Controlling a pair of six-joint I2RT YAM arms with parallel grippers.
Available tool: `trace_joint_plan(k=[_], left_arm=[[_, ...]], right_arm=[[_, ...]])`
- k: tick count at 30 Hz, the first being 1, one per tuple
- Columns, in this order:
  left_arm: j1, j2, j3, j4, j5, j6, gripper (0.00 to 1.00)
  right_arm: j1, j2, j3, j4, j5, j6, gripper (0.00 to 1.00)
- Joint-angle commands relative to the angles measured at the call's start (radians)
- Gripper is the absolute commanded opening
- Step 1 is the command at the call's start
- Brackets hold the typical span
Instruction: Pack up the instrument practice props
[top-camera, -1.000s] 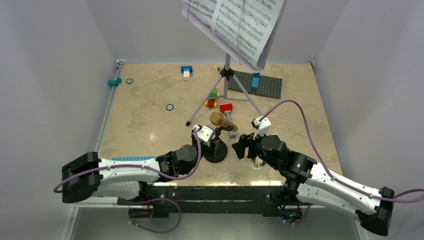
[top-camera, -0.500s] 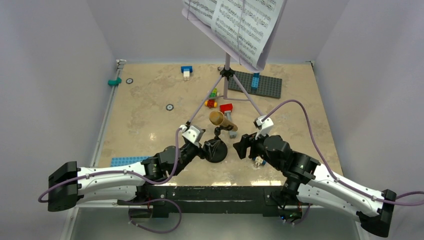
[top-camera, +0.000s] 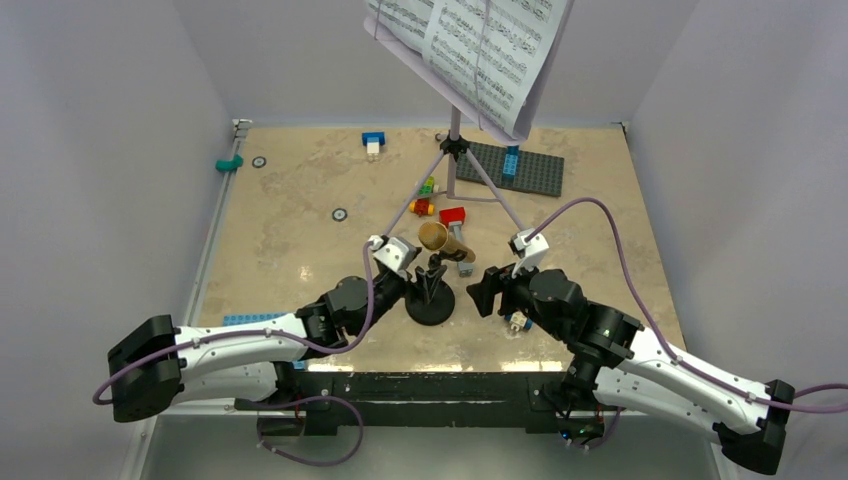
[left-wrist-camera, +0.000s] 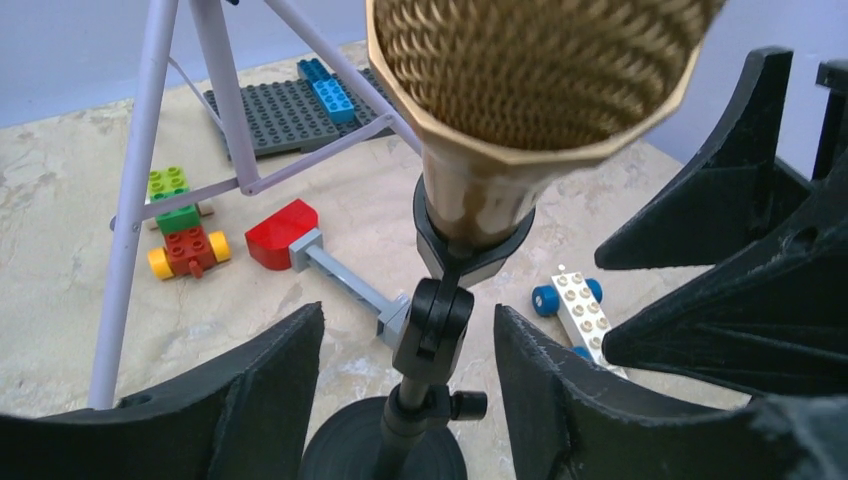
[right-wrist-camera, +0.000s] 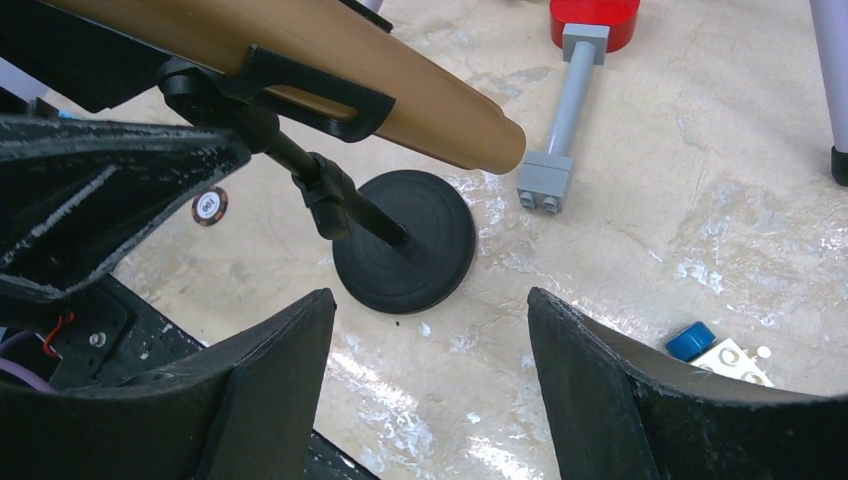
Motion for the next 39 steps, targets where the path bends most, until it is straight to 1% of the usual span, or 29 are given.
trace_joint_plan(k=[1,4,10,12,13,18,23,25,28,33,34,39], left_arm=[[0.026,0.018,0.048,0.082,0.061,0.012,0.63],[0.035,0.033,0.047,0.083,0.088,0.010,0.46],[0.035,0.052,0.014,0.083,0.098,-0.004,0.18],[0.035,0.067,0.003,0.081,0.101,-0.006,0.02],[0.035,0.076,-0.001,0.079,0.101,-0.006,0.00],[0.035,0.119,-0.037,0.083,0.102,-0.034,0.00],[0.033,0.134,-0.072,0.088,0.097,-0.070,0.00],[0.033,0.133,-0.073,0.070,0.094,-0.076,0.00],[0.033,0.131,-0.065,0.022,0.092,-0.078,0.00],[0.032,0.113,-0.064,-0.041,0.108,-0.091,0.00],[0.032,0.112,-0.062,-0.054,0.112,-0.092,0.00],[0.032,0.106,-0.049,-0.111,0.147,-0.082,0.00]], right_arm=[[-0.003,-0.014,0.047,0.002,0.002,-0.014,0.75],[-0.003,-0.014,0.046,0.002,0.002,-0.012,0.75],[-0.003,-0.022,0.045,0.005,-0.002,-0.008,0.75],[-0.003,-0.022,0.043,0.011,-0.011,-0.015,0.75],[-0.003,-0.023,0.039,0.021,-0.018,-0.021,0.75],[-0.003,-0.044,0.003,0.107,-0.056,-0.103,0.76],[-0.003,-0.042,-0.029,0.223,-0.035,-0.221,0.75],[-0.002,-0.045,-0.055,0.301,-0.046,-0.284,0.74],[0.000,-0.062,-0.118,0.463,-0.062,-0.389,0.72],[0.001,-0.068,-0.214,0.736,-0.170,-0.626,0.68],[0.001,-0.059,-0.220,0.768,-0.176,-0.660,0.67],[0.001,0.005,-0.188,0.802,-0.221,-0.777,0.65]])
